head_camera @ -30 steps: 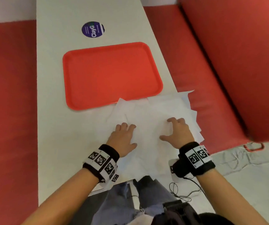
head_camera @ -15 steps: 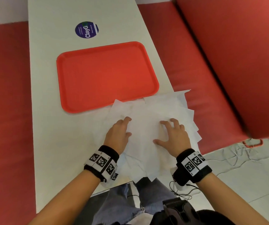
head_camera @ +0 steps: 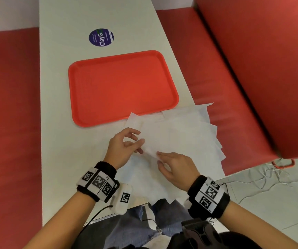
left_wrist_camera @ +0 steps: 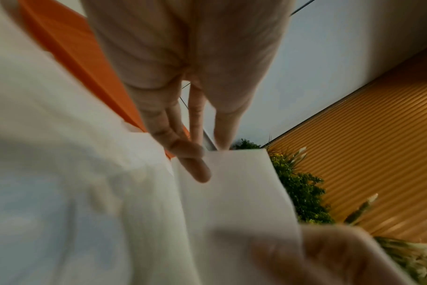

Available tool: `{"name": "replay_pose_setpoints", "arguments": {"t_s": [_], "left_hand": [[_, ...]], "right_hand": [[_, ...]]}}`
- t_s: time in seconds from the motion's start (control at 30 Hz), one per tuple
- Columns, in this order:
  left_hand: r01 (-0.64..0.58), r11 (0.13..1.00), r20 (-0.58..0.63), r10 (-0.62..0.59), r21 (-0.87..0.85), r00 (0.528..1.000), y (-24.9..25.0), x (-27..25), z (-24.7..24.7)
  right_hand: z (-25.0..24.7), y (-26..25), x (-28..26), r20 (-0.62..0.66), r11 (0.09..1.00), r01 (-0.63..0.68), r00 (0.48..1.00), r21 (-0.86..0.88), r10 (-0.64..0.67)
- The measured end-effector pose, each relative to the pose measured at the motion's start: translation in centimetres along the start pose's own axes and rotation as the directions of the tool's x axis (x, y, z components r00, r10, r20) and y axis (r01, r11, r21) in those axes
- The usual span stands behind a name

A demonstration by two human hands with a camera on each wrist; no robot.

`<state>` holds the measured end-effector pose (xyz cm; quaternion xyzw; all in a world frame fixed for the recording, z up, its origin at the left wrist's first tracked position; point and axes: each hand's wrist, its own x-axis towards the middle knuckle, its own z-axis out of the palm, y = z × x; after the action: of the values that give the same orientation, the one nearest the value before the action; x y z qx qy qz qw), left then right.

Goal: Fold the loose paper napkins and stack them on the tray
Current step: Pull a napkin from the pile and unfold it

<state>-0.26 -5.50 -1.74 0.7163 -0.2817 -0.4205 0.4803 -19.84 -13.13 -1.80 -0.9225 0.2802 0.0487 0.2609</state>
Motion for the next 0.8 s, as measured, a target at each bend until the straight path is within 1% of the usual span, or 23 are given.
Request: {"name": "replay_pose_setpoints", "arguments": {"t_s": [0.07, 0.1, 0.17, 0.2, 0.27, 0.33, 0.37, 0.43, 0.5, 0.53, 0.57, 0.6, 0.63, 0.7, 0.73, 0.8], "left_hand": [[-0.039, 0.997, -0.066, 0.035, -0.064, 0.997, -0.3, -0.5, -0.3], [-0.055, 0.996, -0.115, 0.047, -0.066, 0.992, -0.6, -0.9, -0.6], [-0.071, 0.996, -0.181, 0.062, -0.045, 0.981, -1.3, -1.7, -1.1], [-0.065, 0.997, -0.156, 0.059, -0.034, 0.986, -1.8, -2.1, -1.5], [-0.04, 0.999, 0.002, 0.04, -0.005, 0.999, -2.3, -3.1, -2.2], [-0.012, 0.999, 0.168, 0.018, -0.034, 0.986, -2.4, -4.2, -2.5], [0.012, 0.996, 0.213, 0.008, -0.092, 0.977, -2.3, -4.7, -2.5], [0.07, 0.969, 0.229, -0.014, -0.239, 0.973, -2.0, -5.5, -2.8], [0.106, 0.937, 0.171, -0.05, -0.333, 0.984, -1.6, -6.1, -3.6], [0.11, 0.927, 0.128, -0.068, -0.357, 0.989, -1.6, -6.3, -4.1], [0.113, 0.923, 0.088, -0.086, -0.368, 0.992, -1.8, -6.6, -4.8], [0.117, 0.922, 0.049, -0.106, -0.37, 0.993, -2.1, -6.8, -5.4], [0.121, 0.922, 0.011, -0.126, -0.368, 0.992, -2.6, -7.0, -6.1], [0.141, 0.924, -0.057, -0.171, -0.356, 0.984, -3.8, -7.6, -7.6], [0.157, 0.924, -0.078, -0.195, -0.348, 0.978, -4.4, -7.9, -8.5], [0.191, 0.93, -0.094, -0.231, -0.314, 0.969, -5.6, -8.5, -10.3]], "right_hand": [[-1.6, -0.2, 0.5, -0.035, 0.975, -0.013, 0.999, 0.221, 0.021], [-2.6, -0.3, 0.9, -0.043, 0.937, -0.025, 0.998, 0.349, 0.042], [-4.7, -1.0, 1.9, -0.051, 0.806, -0.044, 0.994, 0.59, 0.092], [-5.5, -1.5, 2.3, -0.038, 0.721, -0.055, 0.993, 0.69, 0.112], [-6.4, -2.6, 3.2, 0.023, 0.554, -0.084, 0.993, 0.828, 0.118], [-6.1, -3.6, 4.0, 0.109, 0.407, -0.141, 0.989, 0.902, 0.1], [-5.7, -4.1, 4.3, 0.149, 0.335, -0.17, 0.985, 0.927, 0.087], [-4.6, -5.3, 4.9, 0.209, 0.212, -0.217, 0.976, 0.953, 0.06], [-3.1, -6.4, 5.3, 0.24, 0.135, -0.241, 0.97, 0.961, 0.028], [-2.3, -6.9, 5.6, 0.233, 0.124, -0.233, 0.972, 0.964, 0.019], [-1.5, -7.3, 5.9, 0.211, 0.134, -0.212, 0.977, 0.968, 0.026], [-0.9, -7.7, 6.2, 0.18, 0.166, -0.186, 0.982, 0.968, 0.049], [-0.3, -8.1, 6.5, 0.154, 0.213, -0.169, 0.985, 0.962, 0.084], [0.7, -8.7, 7.1, 0.124, 0.336, -0.169, 0.981, 0.927, 0.151], [1.1, -9.0, 7.4, 0.108, 0.402, -0.164, 0.982, 0.901, 0.158], [2.1, -9.6, 7.7, 0.08, 0.545, -0.132, 0.99, 0.828, 0.119]]}}
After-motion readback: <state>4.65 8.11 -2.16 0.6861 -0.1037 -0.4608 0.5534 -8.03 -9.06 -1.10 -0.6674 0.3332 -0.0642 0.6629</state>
